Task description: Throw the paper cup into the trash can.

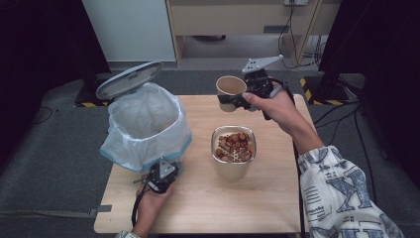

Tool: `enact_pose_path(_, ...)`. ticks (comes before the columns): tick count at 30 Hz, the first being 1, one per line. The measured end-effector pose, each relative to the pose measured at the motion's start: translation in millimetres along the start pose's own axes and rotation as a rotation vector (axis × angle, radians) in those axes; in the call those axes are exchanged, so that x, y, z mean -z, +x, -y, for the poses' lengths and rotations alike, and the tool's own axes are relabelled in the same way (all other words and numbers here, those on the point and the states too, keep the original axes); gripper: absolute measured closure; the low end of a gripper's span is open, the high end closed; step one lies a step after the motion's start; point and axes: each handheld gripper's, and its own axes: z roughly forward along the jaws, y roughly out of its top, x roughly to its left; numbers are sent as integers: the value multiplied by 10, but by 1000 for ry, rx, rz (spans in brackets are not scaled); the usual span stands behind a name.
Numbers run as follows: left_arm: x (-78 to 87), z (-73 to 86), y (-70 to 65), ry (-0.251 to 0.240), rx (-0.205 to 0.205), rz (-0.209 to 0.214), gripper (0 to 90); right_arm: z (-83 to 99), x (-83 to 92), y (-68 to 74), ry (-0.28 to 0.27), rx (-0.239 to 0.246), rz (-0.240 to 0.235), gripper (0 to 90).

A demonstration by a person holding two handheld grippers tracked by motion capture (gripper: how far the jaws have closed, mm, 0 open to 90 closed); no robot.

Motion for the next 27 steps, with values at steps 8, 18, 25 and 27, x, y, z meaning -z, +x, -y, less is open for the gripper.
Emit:
enact_pose_path(8,0,0,0,1,-1,0,893,-41,-72,38,-10,-9,-13,328)
enact_pose_path(18,0,-1,0,1,-1,0,893,-126,-161,102,-12,-19,-24,328)
enact_pose_path(25,0,0,-1,1,-1,0,893,-180,-256,156,-7,-22,-37,327)
enact_pose_path(27,0,0,0,0,-1,1,893,-212,-311,190,-7,-23,-43,328)
